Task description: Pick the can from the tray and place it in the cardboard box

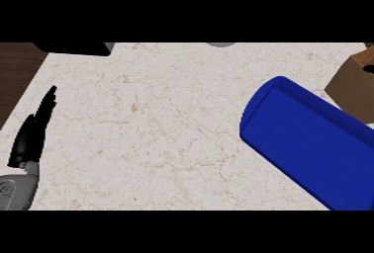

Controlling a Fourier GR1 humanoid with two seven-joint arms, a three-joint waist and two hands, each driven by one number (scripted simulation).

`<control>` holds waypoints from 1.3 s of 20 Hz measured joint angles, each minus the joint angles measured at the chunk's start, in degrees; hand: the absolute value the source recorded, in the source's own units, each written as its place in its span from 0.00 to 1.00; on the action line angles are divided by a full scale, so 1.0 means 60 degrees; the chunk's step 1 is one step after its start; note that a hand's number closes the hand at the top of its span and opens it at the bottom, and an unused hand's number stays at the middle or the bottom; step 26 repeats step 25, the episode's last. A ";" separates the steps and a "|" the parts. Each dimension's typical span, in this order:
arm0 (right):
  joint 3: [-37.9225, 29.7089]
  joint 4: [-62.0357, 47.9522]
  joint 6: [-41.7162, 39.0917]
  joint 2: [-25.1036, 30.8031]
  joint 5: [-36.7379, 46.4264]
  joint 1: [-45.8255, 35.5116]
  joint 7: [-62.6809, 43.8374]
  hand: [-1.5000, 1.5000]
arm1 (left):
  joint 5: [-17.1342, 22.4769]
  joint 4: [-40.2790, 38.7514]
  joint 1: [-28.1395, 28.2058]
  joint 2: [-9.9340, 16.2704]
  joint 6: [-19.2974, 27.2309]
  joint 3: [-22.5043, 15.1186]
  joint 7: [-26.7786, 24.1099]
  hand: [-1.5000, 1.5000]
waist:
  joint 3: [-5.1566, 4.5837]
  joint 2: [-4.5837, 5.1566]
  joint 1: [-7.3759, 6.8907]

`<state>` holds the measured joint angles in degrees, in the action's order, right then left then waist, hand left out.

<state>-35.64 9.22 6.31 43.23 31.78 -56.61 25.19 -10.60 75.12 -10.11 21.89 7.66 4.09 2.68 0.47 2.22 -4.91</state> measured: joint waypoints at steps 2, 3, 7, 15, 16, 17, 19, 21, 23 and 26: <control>-0.0387 0.0016 -0.0149 0.0180 -0.0385 0.0047 0.0211 0.00 | -0.0035 -0.0058 0.0078 -0.0044 0.0073 0.0015 -0.0068 0.50 | 0.0001 -0.0009 0.0061; -0.0540 0.0019 -0.0193 0.0242 -0.0534 0.0161 0.0388 0.00 | -0.0042 -0.0062 0.0080 -0.0029 0.0075 0.0030 -0.0046 0.50 | -0.0001 -0.0014 0.0088; -0.1066 -0.0013 -0.0837 0.0834 -0.1061 0.0338 0.0629 0.00 | -0.0053 -0.0098 0.0104 -0.0011 0.0094 0.0090 -0.0044 0.50 | 0.0000 -0.0037 0.0172; -0.1860 -0.0197 -0.1985 0.2142 -0.1808 0.1444 0.0992 0.00 | 0.0007 -0.0072 0.0280 0.0004 0.0074 0.0223 -0.0081 0.50 | 0.0008 -0.0074 0.0332; -0.1928 -0.0222 -0.2103 0.2289 -0.1867 0.1637 0.1046 0.00 | -0.0003 -0.0058 0.0315 -0.0009 0.0088 0.0221 -0.0091 0.50 | 0.0011 -0.0077 0.0349; -0.1973 -0.0236 -0.2219 0.2449 -0.1904 0.1802 0.1064 0.00 | 0.0019 -0.0003 0.0343 -0.0016 0.0080 0.0232 -0.0069 0.50 | 0.0015 -0.0084 0.0352; -0.2070 -0.0268 -0.2507 0.2730 -0.1986 0.2194 0.1219 0.00 | 0.0044 0.0032 0.0341 0.0032 0.0060 0.0287 0.0017 0.50 | 0.0025 -0.0088 0.0397; -0.2138 -0.0281 -0.2800 0.2981 -0.2047 0.2532 0.1359 0.00 | 0.0073 0.0041 0.0385 0.0045 0.0037 0.0322 0.0007 0.50 | 0.0027 -0.0098 0.0421; -0.2186 -0.0312 -0.3132 0.3157 -0.2090 0.2887 0.1542 0.00 | 0.0075 0.0001 0.0346 0.0060 0.0046 0.0359 -0.0004 0.50 | 0.0033 -0.0098 0.0473; -0.2154 -0.0330 -0.3480 0.3358 -0.2055 0.3283 0.1707 0.00 | 0.0073 0.0063 0.0416 0.0033 0.0061 0.0356 -0.0028 0.50 | 0.0038 -0.0114 0.0492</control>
